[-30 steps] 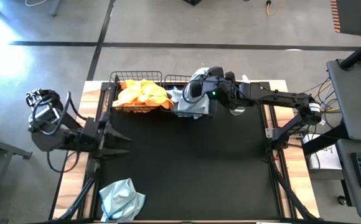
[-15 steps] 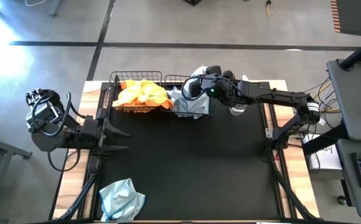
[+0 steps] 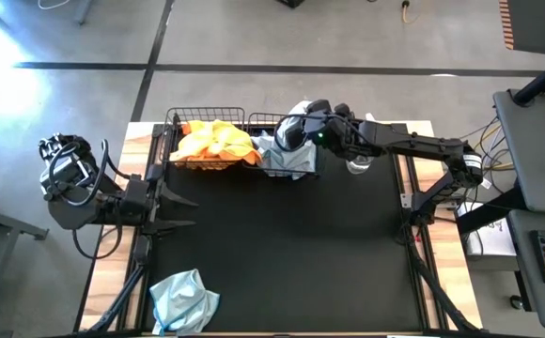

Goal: Sort microfiber towel by color & place in baskets
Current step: Put the blue microfiber cloth into the right black wire basket

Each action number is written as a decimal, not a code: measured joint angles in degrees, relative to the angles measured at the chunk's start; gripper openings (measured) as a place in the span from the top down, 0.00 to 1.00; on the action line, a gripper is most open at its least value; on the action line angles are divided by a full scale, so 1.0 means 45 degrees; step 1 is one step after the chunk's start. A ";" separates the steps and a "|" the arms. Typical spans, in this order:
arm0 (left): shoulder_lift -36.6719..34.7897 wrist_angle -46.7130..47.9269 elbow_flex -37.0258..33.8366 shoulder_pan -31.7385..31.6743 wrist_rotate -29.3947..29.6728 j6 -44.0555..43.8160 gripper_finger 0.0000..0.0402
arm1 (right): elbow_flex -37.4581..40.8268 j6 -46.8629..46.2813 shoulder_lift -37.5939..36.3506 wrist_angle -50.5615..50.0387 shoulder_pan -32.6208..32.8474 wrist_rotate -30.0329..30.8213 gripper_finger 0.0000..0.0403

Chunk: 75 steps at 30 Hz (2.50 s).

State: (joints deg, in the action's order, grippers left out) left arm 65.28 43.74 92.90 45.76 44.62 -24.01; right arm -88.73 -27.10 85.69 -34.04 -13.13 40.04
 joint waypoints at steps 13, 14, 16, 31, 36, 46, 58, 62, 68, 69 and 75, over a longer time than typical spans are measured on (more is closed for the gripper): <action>0.0000 0.0007 -0.0005 0.0000 -0.0019 -0.0048 0.61 | 0.0000 0.0487 0.0000 0.0004 -0.0217 -0.0966 0.97; 0.0000 0.0007 -0.0005 0.0000 -0.0019 -0.0115 0.61 | 0.0000 0.0497 0.0000 0.0005 -0.0217 -0.0859 0.97; 0.0000 0.0011 -0.0005 0.0000 -0.0019 -0.0158 0.61 | 0.0000 0.0501 0.0000 0.0005 -0.0254 -0.0802 0.97; 0.0000 0.0032 -0.0005 0.0005 -0.0024 -0.0161 0.61 | 0.0005 0.0822 0.0309 0.0002 -0.0588 -0.1969 0.97; 0.0000 0.0048 -0.0010 0.0000 -0.0024 -0.0161 0.61 | 0.0005 0.1080 0.0745 0.0014 -0.0591 -0.1903 0.97; 0.0000 0.0111 -0.0010 0.0004 -0.0029 -0.0408 0.61 | 0.0010 0.0773 0.1803 -0.0322 -0.0803 -0.1497 0.96; 0.0000 0.0197 -0.0010 0.0002 -0.0034 -0.0447 0.61 | 0.0015 -0.0660 0.2254 -0.0301 -0.1397 -0.4228 0.65; -0.0039 0.0202 -0.0010 0.0000 -0.0039 -0.0447 0.61 | 0.0015 -0.0963 0.2188 -0.0324 -0.1384 -0.4681 0.58; -0.0220 0.0243 -0.0010 0.0005 -0.0040 -0.0447 0.61 | 0.0015 -0.2102 0.1847 -0.0292 -0.1220 -0.7458 0.56; -0.0253 0.0262 -0.0010 0.0005 -0.0044 -0.0447 0.61 | 0.0015 -0.2160 0.1757 -0.0262 -0.1147 -0.7913 0.57; -0.0405 0.0640 -0.0010 0.0003 -0.0049 -0.0452 0.61 | -0.0086 -0.2219 0.1100 -0.0165 -0.0079 -0.9481 0.61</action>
State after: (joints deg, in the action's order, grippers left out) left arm 63.45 46.62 92.86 45.77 44.40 -26.04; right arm -89.11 -37.08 90.64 -34.79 -13.49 -2.62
